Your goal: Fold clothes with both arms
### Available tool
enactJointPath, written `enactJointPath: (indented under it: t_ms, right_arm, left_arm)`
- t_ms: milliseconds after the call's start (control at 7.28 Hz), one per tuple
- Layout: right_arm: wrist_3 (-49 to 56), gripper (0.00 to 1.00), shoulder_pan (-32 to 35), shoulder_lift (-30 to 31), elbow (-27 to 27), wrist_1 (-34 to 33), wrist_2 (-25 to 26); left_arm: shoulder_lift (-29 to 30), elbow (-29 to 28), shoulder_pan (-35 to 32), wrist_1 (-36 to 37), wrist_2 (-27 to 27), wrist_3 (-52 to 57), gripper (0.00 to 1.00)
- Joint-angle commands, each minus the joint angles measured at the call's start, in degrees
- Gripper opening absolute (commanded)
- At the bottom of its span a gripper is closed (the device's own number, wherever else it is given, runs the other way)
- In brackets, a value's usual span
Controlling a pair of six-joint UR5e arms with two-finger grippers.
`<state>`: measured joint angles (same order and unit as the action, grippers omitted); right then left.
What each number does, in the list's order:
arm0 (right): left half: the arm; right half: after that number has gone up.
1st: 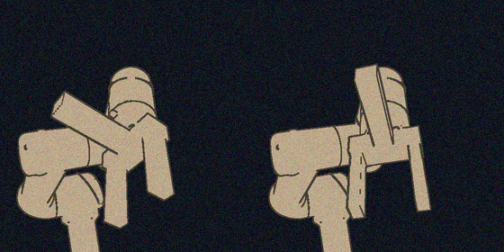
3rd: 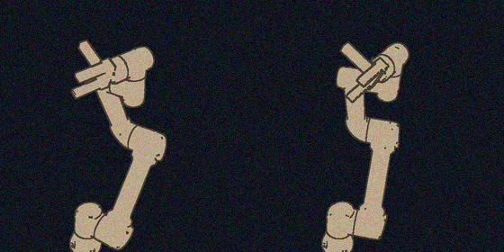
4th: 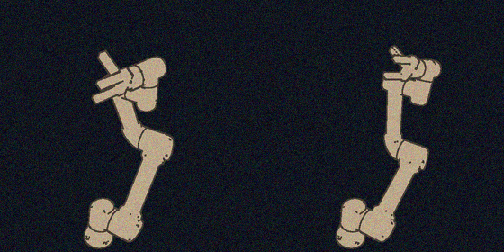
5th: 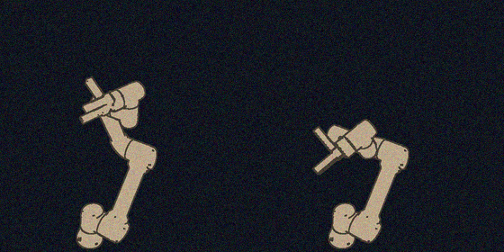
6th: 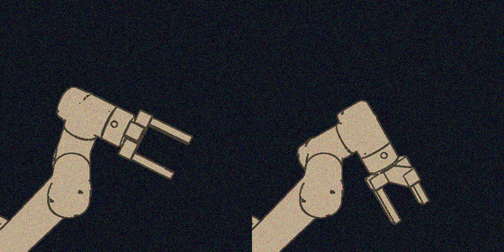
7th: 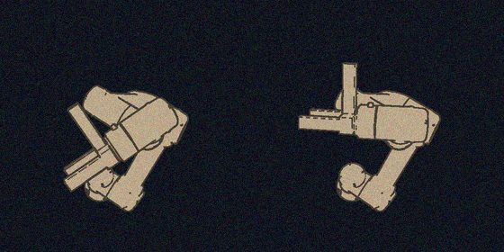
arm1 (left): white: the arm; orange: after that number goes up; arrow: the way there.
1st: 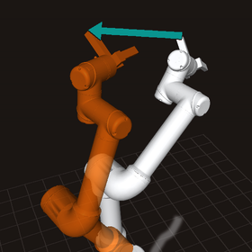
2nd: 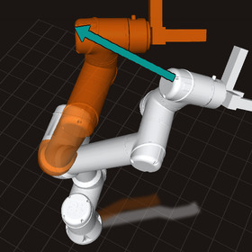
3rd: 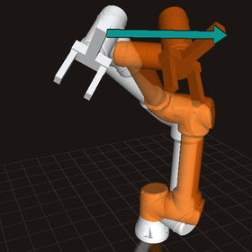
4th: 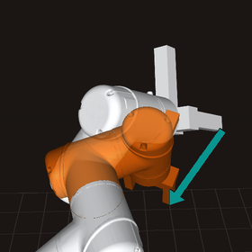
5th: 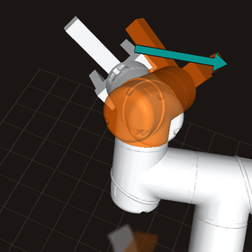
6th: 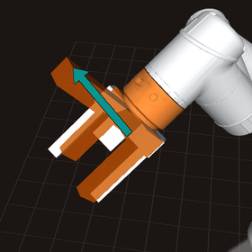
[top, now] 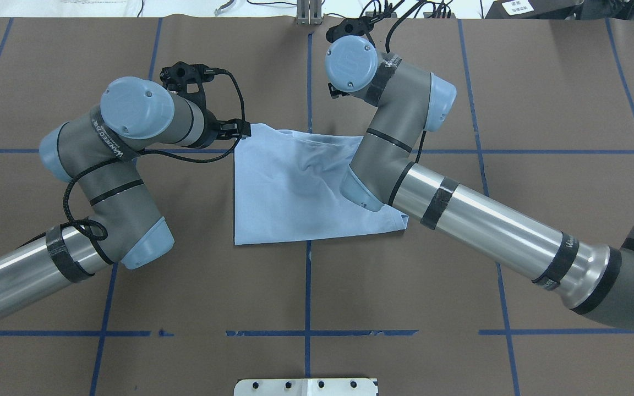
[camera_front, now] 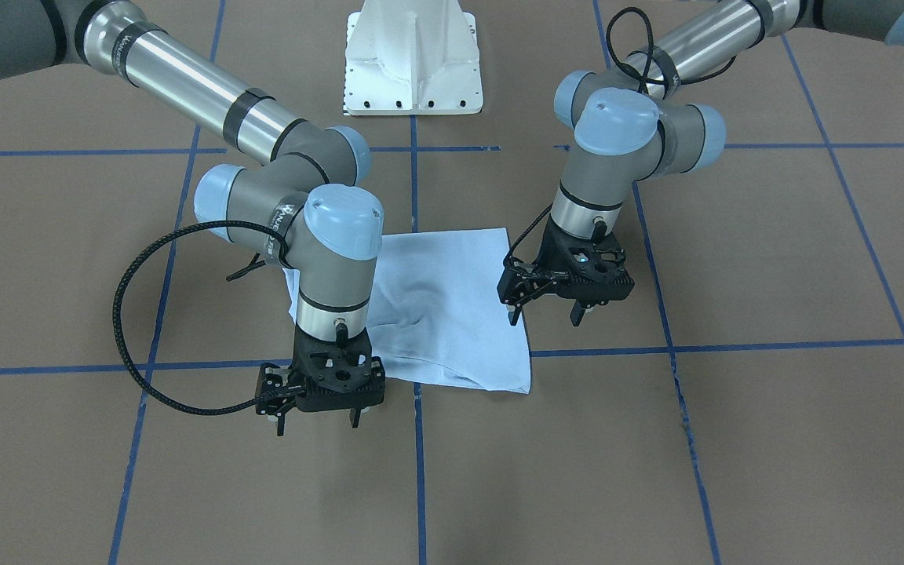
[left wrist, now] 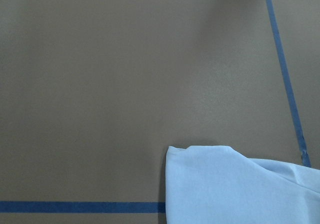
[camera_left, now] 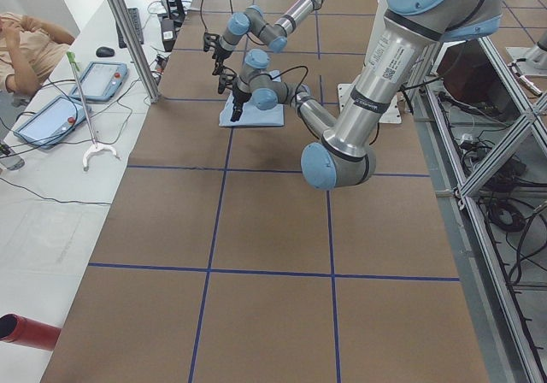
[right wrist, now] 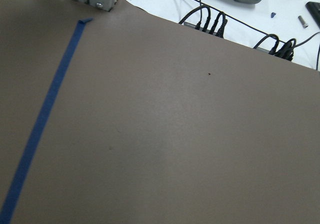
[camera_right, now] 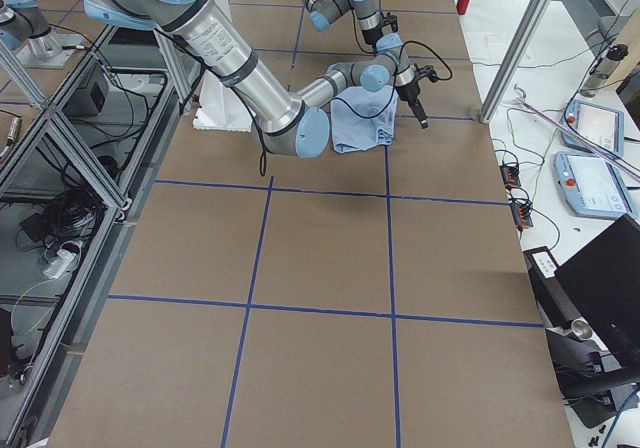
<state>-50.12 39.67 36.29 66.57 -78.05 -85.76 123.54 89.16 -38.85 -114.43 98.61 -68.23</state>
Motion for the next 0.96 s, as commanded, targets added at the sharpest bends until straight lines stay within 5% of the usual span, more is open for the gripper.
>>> enactJointPath:
  t_ms: [0,275,549,824]
  right_arm:
    - [-8.01,1.00,-2.56,1.84,6.87,-3.40,-3.80]
    - [-13.14,0.99,-5.73,5.70,9.45,-3.60,0.83]
    - [-13.16,0.63,-7.24,7.12,9.54,-3.52,3.40]
    - [-13.16,0.41,-8.12,7.57,9.54,-3.60,4.90]
  left_arm:
    - [-0.05,0.05,0.00,0.00,0.09,-0.06,1.00]
    - [-0.05,0.05,0.00,0.00,0.00,-0.15,1.00]
    - [-0.05,0.05,0.00,0.00,0.00,-0.15,1.00]
    - [-0.14,-0.03,0.09,-0.09,0.09,-0.15,1.00]
